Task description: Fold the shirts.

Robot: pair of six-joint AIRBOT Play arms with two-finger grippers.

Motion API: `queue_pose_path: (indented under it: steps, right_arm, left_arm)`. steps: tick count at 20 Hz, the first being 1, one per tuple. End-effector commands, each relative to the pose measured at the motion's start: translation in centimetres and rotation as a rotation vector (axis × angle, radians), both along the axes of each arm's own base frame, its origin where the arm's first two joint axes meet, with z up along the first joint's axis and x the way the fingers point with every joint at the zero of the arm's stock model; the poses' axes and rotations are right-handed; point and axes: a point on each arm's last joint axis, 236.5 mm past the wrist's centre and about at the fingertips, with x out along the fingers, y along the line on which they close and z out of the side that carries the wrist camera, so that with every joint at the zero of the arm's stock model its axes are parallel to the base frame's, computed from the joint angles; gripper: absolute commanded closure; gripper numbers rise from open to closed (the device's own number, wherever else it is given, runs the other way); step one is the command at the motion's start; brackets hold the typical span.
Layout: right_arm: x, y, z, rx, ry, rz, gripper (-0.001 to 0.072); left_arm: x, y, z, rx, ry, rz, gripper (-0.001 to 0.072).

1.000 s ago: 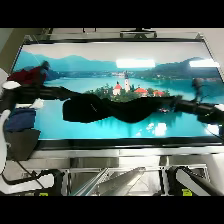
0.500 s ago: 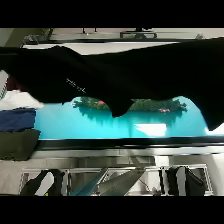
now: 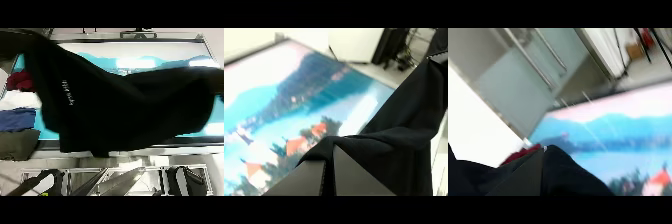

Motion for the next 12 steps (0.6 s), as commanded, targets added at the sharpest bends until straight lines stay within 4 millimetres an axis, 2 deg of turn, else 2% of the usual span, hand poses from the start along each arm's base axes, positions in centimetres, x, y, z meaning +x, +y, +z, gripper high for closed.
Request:
queue_pose_path:
  steps: [1,2,4,5,6,7,8,9,10,12]
  right_arm:
    - [5.6,-2.7,-14.8,0.053,0.339,-0.134,0.0692]
    - [6.8,-3.8,-18.8,0.057,0.42,-0.176,0.0691]
    - [8.8,-5.7,-26.3,0.042,0.568,-0.236,0.0692]
    - [9.3,-6.3,-29.7,0.042,0.628,-0.244,0.0692]
    - [9.8,-6.4,-32.2,0.047,0.666,-0.235,0.0689]
    - [10.5,-6.6,-34.1,0.063,0.693,-0.232,0.0627]
    - [11.1,-6.8,-34.8,0.069,0.7,-0.21,0.0412]
    - [11.9,-6.9,-34.3,0.071,0.674,-0.163,0.0224]
    - [12.7,-7.2,-32.8,0.071,0.627,-0.113,0.0188]
    - [13.4,-8.8,-28.8,0.044,0.535,-0.043,0.0188]
  left_arm:
    - [9.5,-4.5,-13.0,0.085,0.234,-0.002,0.0682]
    - [12.0,-5.2,-16.6,0.075,0.297,0.016,0.0682]
    - [16.7,-4.9,-23.3,0.057,0.397,0.096,0.0679]
    - [18.1,-4.3,-25.4,0.048,0.437,0.124,0.0624]
    - [19.4,-3.4,-26.5,0.033,0.477,0.15,0.0398]
    - [20.3,-2.1,-26.7,0.015,0.505,0.172,0.0376]
    - [20.8,-0.4,-26.3,0.003,0.525,0.186,0.0375]
    - [20.8,1.4,-25.7,-0.005,0.553,0.195,0.0375]
    - [20.3,3.8,-25.3,0.009,0.6,0.219,0.0376]
    - [17.8,8.5,-25.9,0.081,0.746,0.274,0.0376]
